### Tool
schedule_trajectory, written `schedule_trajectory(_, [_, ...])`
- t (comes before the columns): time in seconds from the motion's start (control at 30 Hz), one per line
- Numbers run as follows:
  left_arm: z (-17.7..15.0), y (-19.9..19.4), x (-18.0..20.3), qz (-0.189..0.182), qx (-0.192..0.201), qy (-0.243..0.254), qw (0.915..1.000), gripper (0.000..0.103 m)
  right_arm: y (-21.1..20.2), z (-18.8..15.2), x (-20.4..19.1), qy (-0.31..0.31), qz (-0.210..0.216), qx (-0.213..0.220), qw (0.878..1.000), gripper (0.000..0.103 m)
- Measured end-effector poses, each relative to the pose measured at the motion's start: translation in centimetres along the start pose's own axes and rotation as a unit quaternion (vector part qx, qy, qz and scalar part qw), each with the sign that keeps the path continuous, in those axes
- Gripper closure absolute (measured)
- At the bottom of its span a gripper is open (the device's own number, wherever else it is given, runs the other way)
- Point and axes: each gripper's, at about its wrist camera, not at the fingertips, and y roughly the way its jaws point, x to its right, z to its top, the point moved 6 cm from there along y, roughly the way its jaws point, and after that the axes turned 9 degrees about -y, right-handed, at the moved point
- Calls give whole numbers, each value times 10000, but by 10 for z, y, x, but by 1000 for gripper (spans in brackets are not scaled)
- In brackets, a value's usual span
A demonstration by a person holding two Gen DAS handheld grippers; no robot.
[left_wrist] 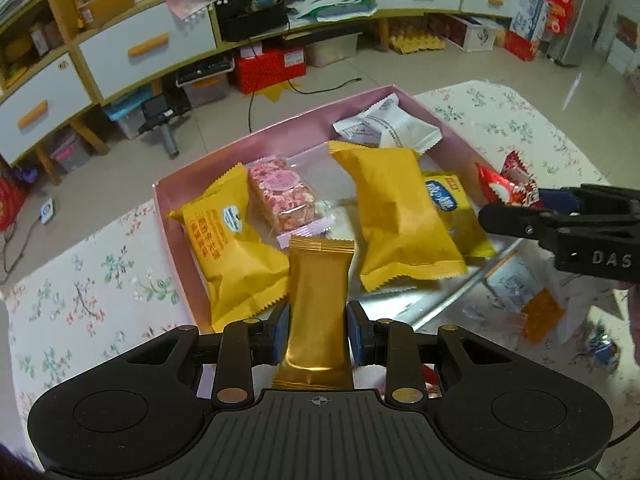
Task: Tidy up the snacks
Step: 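Carry the gold bar and red packet into the box and open both grippers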
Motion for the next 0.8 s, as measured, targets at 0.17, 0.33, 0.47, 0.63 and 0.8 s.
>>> schedule_trajectory(0.17, [2,7,0,193,75,235,9995,76,2,0,0,38,16,4,10000,78])
schedule_trajectory(0.33, [1,13,-3,457,219,387,9980,72,3,3,-2,-8,47,42,10000,71])
schedule_trajectory(0.47, [-2,11,-5,305,265,284,9988,71,-1,6,0,88,94,123,9998,62])
schedule_trajectory(0.63, [-3,5,-9,235,307,48,9992,61,-6,11,5,222,112,198,9995,57])
schedule_trajectory(0.8, [-6,-8,-7,42,455,-224,9987,50,-15,14,10,381,145,261,9988,51])
